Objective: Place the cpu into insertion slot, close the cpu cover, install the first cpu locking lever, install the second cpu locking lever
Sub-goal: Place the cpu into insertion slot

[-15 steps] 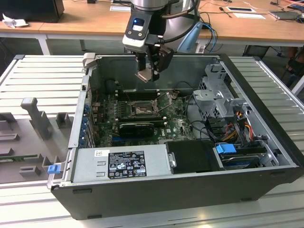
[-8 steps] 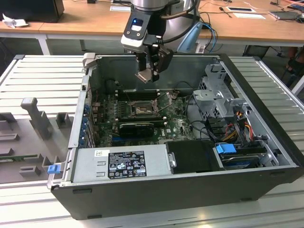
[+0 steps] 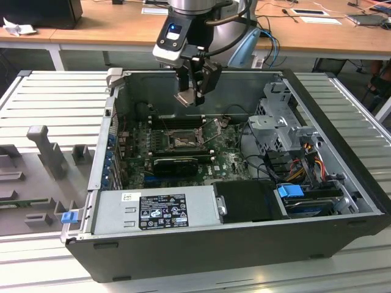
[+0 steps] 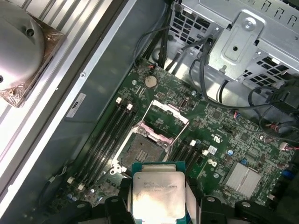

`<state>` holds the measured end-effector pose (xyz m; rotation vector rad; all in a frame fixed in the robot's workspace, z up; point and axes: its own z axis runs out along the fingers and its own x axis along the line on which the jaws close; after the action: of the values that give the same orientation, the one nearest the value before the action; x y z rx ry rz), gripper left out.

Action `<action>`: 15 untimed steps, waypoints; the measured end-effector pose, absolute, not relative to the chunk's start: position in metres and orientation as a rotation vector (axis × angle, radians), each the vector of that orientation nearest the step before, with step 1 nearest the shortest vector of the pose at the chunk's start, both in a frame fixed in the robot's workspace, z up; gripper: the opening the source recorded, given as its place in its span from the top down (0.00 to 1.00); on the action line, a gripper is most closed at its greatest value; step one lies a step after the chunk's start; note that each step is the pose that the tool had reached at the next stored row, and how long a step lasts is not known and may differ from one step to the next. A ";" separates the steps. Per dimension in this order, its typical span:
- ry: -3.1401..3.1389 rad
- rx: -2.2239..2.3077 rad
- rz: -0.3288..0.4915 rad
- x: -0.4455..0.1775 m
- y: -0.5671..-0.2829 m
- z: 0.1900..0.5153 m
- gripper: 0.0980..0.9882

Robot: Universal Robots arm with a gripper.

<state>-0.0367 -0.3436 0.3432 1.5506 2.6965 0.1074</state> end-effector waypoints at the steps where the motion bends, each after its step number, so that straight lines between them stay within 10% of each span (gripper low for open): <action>1: 2.693 1.556 0.107 -0.037 -0.344 0.343 0.50; 15: 2.600 1.704 0.103 -0.037 -0.344 0.338 0.50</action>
<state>-0.0367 -0.3436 0.3377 1.7039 2.5997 0.1035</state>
